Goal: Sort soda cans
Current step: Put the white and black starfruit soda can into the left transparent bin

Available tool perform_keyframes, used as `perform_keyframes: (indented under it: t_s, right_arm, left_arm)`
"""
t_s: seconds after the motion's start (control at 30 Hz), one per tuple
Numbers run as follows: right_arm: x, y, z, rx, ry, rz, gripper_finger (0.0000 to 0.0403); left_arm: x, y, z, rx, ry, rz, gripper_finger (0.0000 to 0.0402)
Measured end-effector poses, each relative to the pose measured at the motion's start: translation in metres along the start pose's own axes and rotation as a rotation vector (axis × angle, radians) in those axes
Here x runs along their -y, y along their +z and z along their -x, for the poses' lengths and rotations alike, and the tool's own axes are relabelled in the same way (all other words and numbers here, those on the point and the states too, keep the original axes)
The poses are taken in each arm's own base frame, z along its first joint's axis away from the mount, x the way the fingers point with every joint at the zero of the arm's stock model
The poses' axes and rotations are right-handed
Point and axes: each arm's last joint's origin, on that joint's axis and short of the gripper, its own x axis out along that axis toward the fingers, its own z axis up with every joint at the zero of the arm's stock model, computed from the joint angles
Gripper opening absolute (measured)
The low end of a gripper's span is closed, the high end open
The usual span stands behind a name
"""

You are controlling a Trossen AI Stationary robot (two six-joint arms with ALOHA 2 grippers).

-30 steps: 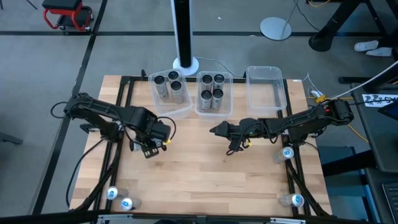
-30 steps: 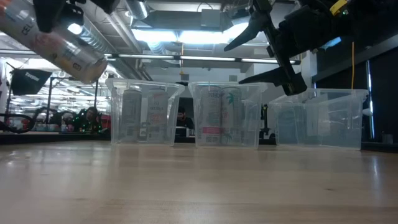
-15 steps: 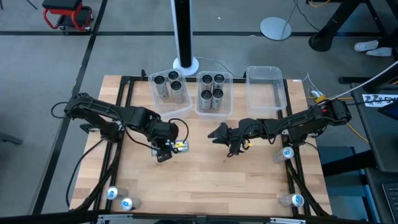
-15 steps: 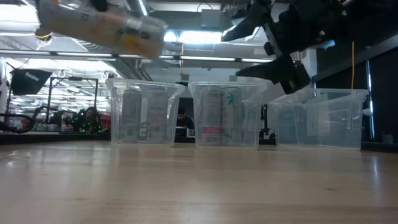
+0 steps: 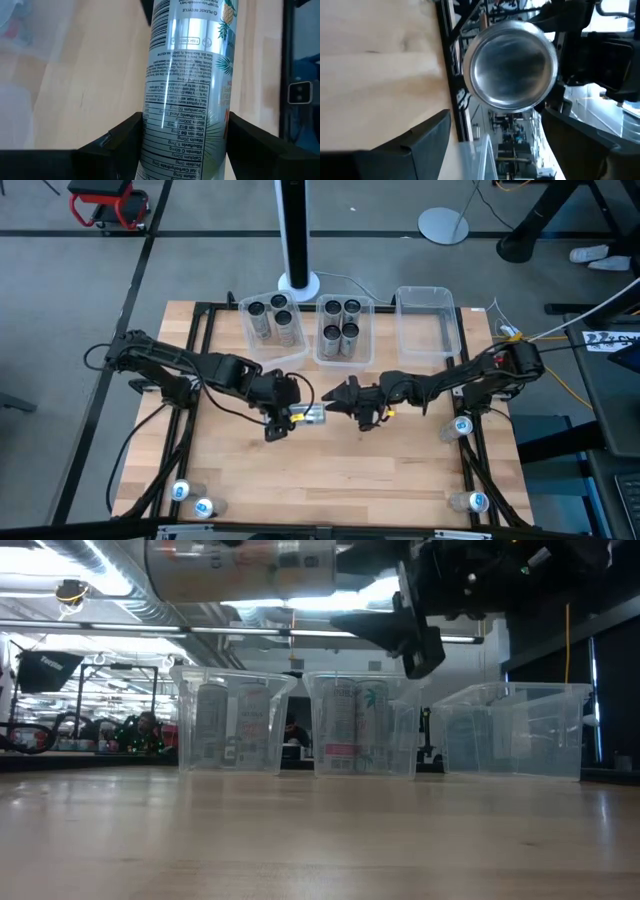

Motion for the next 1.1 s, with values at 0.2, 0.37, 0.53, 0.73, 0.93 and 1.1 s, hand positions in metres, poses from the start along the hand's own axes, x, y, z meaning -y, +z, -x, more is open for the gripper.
perform_keyframes:
  t_s: [0.2,0.37,0.53,0.73,0.93,1.1]
  right_arm:
    - [0.005,0.002,-0.008,0.057,-0.002,0.001,0.0312]
    - [0.014,0.002,-0.011,0.050,-0.038,0.004,0.0312]
    - [0.018,0.005,-0.013,0.131,-0.036,0.013,0.0312]
    - [0.017,0.006,-0.013,0.160,-0.029,0.032,0.0312]
    - [0.015,0.006,-0.014,0.177,-0.004,0.033,0.0312]
    - [0.017,0.006,-0.013,0.179,-0.026,0.036,0.0312]
  left_arm:
    - [-0.002,0.003,0.000,0.027,0.016,-0.021,0.0227]
    - [-0.002,0.005,0.000,0.048,0.022,-0.019,0.0227]
    - [-0.001,0.005,0.000,0.057,0.025,-0.021,0.0227]
    - [-0.001,0.010,0.000,0.108,0.037,-0.016,0.0227]
    - [-0.004,0.009,-0.001,0.098,0.059,-0.011,0.0227]
    - [-0.007,0.012,-0.001,0.117,0.061,-0.009,0.0227]
